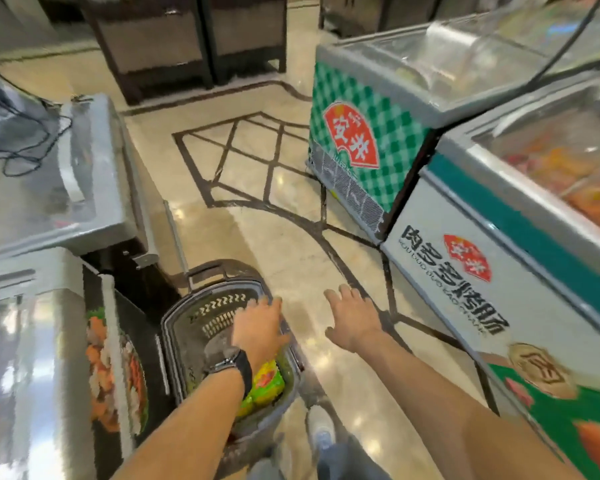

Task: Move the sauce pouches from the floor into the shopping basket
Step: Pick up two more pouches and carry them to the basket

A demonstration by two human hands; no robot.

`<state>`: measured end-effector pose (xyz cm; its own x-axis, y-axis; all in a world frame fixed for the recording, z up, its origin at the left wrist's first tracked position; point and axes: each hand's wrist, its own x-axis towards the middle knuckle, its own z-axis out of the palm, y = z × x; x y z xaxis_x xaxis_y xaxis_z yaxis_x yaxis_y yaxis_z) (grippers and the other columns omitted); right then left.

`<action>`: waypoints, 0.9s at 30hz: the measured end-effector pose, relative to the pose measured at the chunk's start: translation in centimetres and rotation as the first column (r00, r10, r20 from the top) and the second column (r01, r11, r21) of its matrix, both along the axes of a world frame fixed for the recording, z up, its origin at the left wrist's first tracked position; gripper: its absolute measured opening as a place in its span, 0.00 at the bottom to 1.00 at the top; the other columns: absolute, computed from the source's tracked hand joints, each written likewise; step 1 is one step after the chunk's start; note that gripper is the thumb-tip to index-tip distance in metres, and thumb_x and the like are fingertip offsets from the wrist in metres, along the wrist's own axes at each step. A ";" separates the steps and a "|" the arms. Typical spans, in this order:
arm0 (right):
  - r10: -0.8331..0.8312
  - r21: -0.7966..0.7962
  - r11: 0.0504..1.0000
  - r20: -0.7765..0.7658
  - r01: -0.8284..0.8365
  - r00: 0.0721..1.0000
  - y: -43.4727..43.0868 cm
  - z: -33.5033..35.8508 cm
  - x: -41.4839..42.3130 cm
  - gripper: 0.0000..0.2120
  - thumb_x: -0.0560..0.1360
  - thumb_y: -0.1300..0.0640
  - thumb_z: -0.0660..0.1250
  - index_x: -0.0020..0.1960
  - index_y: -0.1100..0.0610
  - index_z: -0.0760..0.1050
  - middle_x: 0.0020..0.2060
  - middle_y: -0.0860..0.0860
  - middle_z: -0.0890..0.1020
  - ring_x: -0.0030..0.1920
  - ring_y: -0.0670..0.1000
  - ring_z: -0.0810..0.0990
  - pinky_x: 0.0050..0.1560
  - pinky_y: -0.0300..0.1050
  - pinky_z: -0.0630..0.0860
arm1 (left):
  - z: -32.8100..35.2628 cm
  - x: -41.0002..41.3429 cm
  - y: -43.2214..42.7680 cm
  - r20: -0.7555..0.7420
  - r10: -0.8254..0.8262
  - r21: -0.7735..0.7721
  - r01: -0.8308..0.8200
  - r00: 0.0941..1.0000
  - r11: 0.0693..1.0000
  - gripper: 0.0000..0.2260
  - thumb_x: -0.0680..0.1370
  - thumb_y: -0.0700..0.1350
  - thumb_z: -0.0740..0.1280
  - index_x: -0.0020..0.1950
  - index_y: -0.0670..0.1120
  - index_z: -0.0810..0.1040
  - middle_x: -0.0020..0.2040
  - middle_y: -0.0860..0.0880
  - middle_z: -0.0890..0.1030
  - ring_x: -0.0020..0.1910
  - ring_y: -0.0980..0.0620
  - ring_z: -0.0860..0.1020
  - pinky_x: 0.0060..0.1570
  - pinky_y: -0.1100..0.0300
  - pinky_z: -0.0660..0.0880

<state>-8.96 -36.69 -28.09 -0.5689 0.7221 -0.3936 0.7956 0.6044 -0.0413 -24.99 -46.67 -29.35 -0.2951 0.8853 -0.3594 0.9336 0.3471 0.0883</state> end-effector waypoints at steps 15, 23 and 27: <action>-0.741 0.030 0.659 -0.142 0.751 0.656 -9.7 5.9 27.4 0.33 0.74 0.47 0.68 0.74 0.54 0.60 0.72 0.58 0.64 0.71 0.60 0.65 0.64 0.56 0.70 | 8.2 24.2 5.3 -0.167 -0.739 0.079 0.756 0.653 0.650 0.29 0.76 0.60 0.67 0.73 0.49 0.65 0.65 0.46 0.74 0.64 0.43 0.74 0.59 0.48 0.74; -0.940 0.050 0.312 -0.126 0.949 0.316 -23.8 6.9 47.1 0.35 0.74 0.46 0.68 0.76 0.53 0.58 0.71 0.57 0.64 0.71 0.59 0.64 0.66 0.56 0.69 | 10.0 47.4 -0.8 -0.163 -0.926 0.141 0.937 0.340 0.319 0.31 0.76 0.60 0.67 0.75 0.50 0.64 0.67 0.45 0.75 0.64 0.44 0.75 0.62 0.48 0.74; -0.984 0.026 0.107 -0.138 0.994 0.110 -32.5 7.2 56.2 0.36 0.74 0.46 0.68 0.77 0.53 0.57 0.73 0.57 0.63 0.72 0.60 0.63 0.66 0.56 0.69 | 10.3 58.9 -7.0 -0.121 -0.977 0.195 0.969 0.177 0.152 0.32 0.75 0.61 0.68 0.75 0.49 0.63 0.67 0.44 0.74 0.63 0.43 0.74 0.58 0.48 0.76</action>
